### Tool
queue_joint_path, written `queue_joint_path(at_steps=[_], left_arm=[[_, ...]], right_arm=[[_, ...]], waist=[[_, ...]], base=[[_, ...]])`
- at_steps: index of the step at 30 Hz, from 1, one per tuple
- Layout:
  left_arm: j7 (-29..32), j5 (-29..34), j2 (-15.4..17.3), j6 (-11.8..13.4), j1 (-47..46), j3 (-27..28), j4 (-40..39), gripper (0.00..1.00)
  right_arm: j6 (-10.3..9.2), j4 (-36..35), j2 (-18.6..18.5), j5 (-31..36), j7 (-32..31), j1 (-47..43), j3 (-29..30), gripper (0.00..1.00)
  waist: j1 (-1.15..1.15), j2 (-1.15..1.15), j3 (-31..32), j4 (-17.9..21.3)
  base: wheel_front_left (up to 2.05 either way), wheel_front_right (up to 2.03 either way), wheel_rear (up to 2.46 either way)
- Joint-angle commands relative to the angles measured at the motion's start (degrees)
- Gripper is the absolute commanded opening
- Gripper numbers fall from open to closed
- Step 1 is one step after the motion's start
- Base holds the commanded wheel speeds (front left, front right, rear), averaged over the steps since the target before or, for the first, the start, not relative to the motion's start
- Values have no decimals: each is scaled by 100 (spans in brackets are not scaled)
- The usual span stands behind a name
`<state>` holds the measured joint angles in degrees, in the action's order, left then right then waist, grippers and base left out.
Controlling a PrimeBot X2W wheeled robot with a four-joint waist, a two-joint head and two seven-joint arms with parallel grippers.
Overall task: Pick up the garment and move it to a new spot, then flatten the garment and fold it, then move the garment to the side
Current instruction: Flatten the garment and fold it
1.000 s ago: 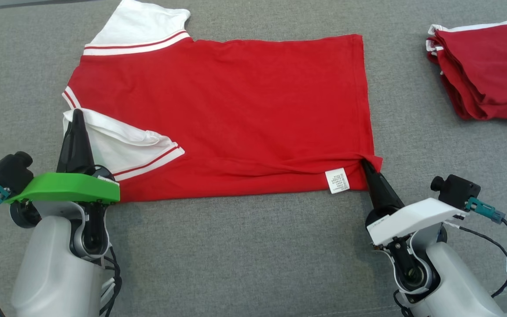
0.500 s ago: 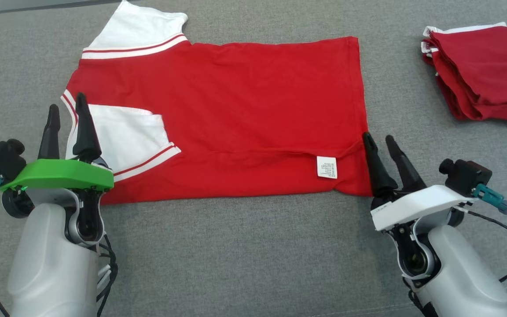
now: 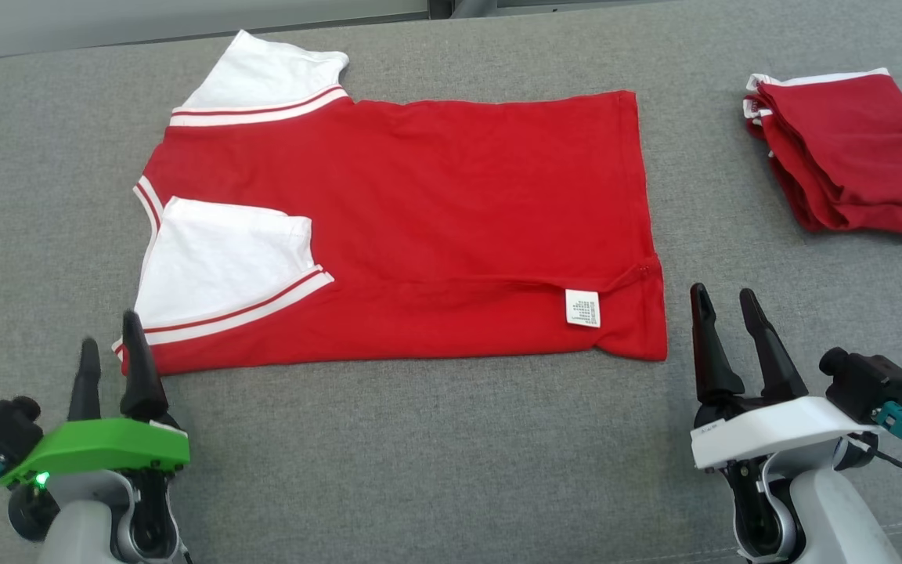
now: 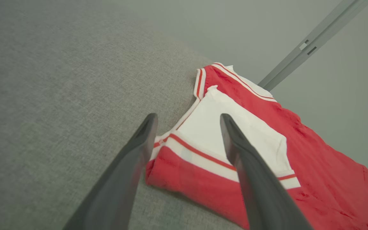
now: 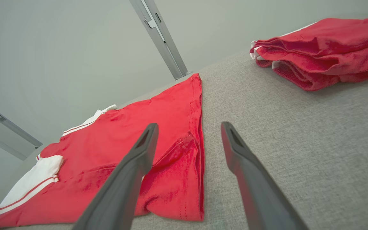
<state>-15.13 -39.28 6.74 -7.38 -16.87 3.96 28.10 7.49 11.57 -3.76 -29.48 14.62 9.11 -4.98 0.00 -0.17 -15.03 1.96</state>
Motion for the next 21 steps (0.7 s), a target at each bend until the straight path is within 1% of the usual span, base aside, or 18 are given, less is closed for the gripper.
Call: queue_joint_path(at_steps=[1,6,7,14,18,19,20,21], left_arm=[[25,-67,-19,-12,135,15,79,100],[475,-316,-46,-12,341,-20,315,100],[583,-375,-32,21,343,-8,381,100],[793,-605,-34,21,35,21,730,100],[806,-597,17,29,-157,31,1051,100],[811,-617,19,26,-202,24,1123,98],[795,-624,25,24,-243,16,1190,76],[769,-614,35,22,-285,3,1251,46]], right_arm=[[-1,-66,19,71,-33,-123,47,100],[-1,-247,69,168,-178,-315,133,100],[-1,-309,74,189,-219,-351,117,100],[-1,-373,83,86,-276,-368,28,100],[-1,-301,84,61,-280,-362,-6,100],[-1,-285,84,56,-282,-358,-8,100],[-1,-266,84,58,-285,-353,-9,100],[-1,-247,85,64,-293,-350,-6,100]], waist=[[0,17,57,-21],[0,17,145,-50],[0,17,160,-42],[0,17,147,35],[0,17,125,106],[0,17,122,120],[0,17,117,133],[0,17,114,146]], base=[[0,0,0],[0,0,0],[0,0,0],[0,0,0],[0,0,0],[0,0,0],[0,0,0],[0,0,0]])
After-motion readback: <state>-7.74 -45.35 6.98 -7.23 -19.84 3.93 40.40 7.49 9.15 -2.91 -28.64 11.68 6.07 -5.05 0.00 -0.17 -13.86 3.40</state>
